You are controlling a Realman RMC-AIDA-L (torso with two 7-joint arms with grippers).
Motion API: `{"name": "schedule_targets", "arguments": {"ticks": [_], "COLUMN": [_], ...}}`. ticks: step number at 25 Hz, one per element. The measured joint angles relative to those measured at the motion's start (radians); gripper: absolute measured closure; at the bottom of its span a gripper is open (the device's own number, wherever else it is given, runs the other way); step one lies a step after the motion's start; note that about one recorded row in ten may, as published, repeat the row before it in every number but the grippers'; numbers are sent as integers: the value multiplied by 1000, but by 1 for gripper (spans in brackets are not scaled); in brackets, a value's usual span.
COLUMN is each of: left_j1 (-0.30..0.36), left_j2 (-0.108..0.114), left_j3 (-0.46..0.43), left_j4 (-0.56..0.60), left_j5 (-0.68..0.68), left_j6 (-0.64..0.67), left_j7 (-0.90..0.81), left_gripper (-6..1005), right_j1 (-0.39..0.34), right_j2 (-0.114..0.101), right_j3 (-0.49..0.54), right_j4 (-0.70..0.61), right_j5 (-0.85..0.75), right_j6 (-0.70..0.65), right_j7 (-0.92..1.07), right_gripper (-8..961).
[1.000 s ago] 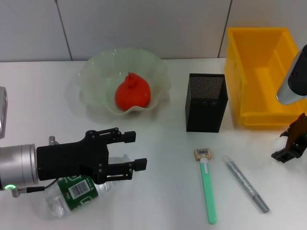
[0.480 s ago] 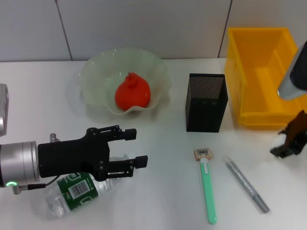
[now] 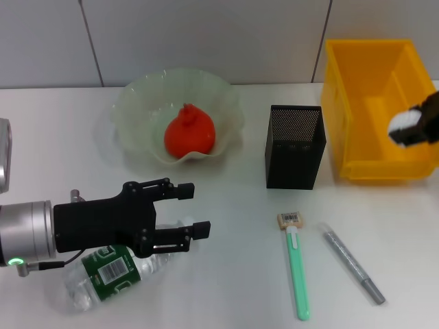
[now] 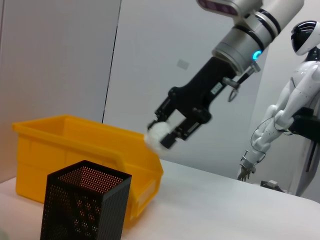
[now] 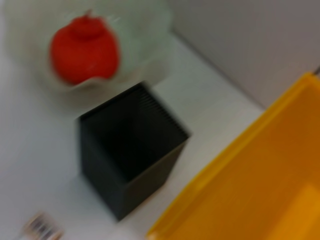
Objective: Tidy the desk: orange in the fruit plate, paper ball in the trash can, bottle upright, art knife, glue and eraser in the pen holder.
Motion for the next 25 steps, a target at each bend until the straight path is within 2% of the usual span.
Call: {"name": "schedule_targets", "arguments": {"ticks": [2, 5, 10, 15, 17, 19, 21, 23, 24, 25], "left_j1": [0, 1, 2, 1, 1, 1, 1, 1, 1, -1], "left_j2": [0, -1, -1, -3, -3, -3, -3, -3, -3, -3], "left_j3": [0, 0, 0, 0, 0, 0, 0, -1, -1, -2], "left_j4": [0, 0, 0, 0, 0, 0, 0, 0, 1, 5], "left_j5": [0, 0, 0, 0, 0, 0, 0, -2, -3, -5], "left_j6": [0, -1, -1, -1, -1, -2, -3, -3, -3, -4], "left_j7": [0, 0, -1, -1, -1, -1, -1, -1, 0, 0], "left_gripper": [234, 235, 235, 236, 236, 237, 237, 237, 237, 238], "right_j1": [7, 33, 24, 21, 19, 10, -8, -39, -61, -100], "right_j2": [-3, -13, -6, -4, -4, 1, 5, 5, 3, -1], "right_j3": [16, 56, 59, 60, 60, 67, 86, 112, 123, 140], "right_j4": [30, 163, 192, 200, 202, 198, 188, 182, 187, 208], "right_j5": [0, 0, 2, 3, 3, 22, 80, 210, 308, 527], "right_j6": [30, 151, 262, 288, 297, 334, 379, 434, 456, 469], "right_j7": [4, 5, 6, 14, 16, 26, 28, 6, -27, -122], "right_gripper": [439, 436, 432, 428, 213, 199, 184, 170, 170, 170]}}
